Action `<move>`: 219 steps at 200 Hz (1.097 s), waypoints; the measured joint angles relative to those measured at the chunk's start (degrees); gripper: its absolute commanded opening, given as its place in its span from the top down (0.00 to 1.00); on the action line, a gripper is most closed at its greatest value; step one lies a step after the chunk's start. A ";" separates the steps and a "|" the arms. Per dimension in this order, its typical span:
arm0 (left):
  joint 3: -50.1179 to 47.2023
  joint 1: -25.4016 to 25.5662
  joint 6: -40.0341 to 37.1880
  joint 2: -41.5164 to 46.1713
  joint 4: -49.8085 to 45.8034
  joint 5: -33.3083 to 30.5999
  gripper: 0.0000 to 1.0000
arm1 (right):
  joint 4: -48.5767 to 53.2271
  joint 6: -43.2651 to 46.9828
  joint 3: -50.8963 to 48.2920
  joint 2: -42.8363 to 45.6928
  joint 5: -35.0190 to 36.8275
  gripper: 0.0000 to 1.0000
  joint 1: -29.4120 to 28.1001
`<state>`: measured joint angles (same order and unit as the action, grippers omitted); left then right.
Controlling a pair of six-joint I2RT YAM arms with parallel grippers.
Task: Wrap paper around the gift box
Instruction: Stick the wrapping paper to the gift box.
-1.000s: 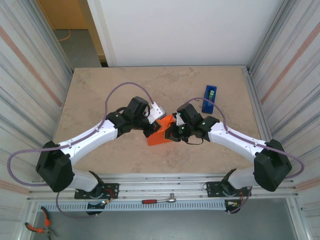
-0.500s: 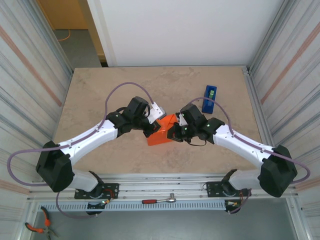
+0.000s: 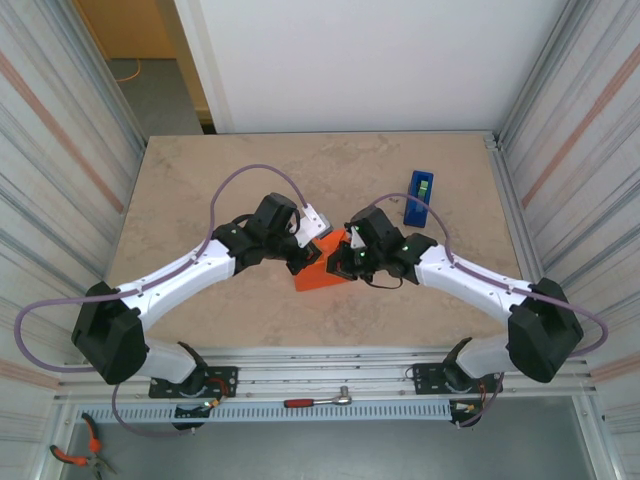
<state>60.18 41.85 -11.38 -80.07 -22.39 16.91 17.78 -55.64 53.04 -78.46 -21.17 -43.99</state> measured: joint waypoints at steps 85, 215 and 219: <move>0.00 0.00 0.02 -0.02 0.15 -0.31 1.00 | -4.63 -3.91 -1.97 -1.14 3.37 1.00 -2.16; 0.02 -0.66 0.24 0.04 0.15 0.90 1.00 | 3.30 -1.07 -1.01 7.39 1.64 1.00 4.79; 0.02 -0.66 0.26 0.04 0.11 1.01 1.00 | 3.32 -0.94 -0.76 7.39 1.62 1.00 5.01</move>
<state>60.20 41.19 -11.11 -80.03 -22.28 17.91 21.10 -56.58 52.27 -71.07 -19.55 -38.98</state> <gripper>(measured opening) 0.059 0.061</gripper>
